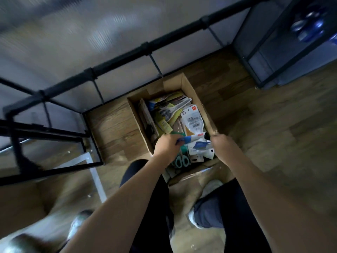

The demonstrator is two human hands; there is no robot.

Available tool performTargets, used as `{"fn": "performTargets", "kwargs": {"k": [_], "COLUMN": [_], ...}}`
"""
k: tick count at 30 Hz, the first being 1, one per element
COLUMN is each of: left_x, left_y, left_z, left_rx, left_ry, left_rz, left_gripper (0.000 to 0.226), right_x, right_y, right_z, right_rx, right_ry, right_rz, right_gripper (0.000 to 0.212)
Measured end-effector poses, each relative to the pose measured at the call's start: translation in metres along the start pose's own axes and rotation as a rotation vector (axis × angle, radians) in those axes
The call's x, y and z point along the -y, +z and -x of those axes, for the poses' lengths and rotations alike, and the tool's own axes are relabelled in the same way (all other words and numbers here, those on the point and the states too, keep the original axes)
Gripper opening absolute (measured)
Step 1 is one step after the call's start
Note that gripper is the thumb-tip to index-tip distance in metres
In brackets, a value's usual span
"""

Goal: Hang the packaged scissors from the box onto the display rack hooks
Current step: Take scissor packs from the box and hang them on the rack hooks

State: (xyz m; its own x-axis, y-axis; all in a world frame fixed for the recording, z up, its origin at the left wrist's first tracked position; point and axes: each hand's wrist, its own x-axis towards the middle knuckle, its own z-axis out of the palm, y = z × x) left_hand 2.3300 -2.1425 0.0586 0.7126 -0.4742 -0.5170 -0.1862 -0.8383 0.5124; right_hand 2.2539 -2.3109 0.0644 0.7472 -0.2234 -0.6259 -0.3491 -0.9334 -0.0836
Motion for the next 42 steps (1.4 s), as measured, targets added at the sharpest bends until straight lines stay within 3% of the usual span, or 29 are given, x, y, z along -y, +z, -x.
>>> {"fn": "performTargets", "kwargs": {"k": [6, 15, 21, 25, 34, 42], "left_x": [-0.038, -0.112, -0.159, -0.186, -0.244, -0.276], "left_y": [-0.093, -0.224, -0.268, -0.292, -0.346, -0.410], "left_z": [0.087, 0.206, 0.269, 0.293, 0.326, 0.354], "left_rx": [-0.225, -0.547, -0.703, -0.797, -0.835, -0.959], "left_ry": [-0.100, -0.008, -0.081, 0.038, 0.319, 0.536], "left_rz": [0.165, 0.315, 0.622, 0.689, 0.791, 0.699], "left_gripper": [0.020, 0.010, 0.015, 0.018, 0.023, 0.022], "right_x": [0.023, 0.072, 0.100, 0.107, 0.109, 0.114], "right_y": [-0.094, -0.211, -0.253, -0.287, -0.357, -0.423], "right_z": [0.081, 0.190, 0.254, 0.292, 0.358, 0.388], "right_rx": [-0.168, -0.568, -0.800, -0.960, -1.267, -1.397], "right_ry": [-0.027, 0.002, 0.076, 0.095, -0.047, -0.140], "right_rz": [-0.102, -0.425, -0.705, -0.831, -0.922, -0.915], "right_gripper": [0.017, 0.011, 0.014, 0.015, 0.018, 0.021]}}
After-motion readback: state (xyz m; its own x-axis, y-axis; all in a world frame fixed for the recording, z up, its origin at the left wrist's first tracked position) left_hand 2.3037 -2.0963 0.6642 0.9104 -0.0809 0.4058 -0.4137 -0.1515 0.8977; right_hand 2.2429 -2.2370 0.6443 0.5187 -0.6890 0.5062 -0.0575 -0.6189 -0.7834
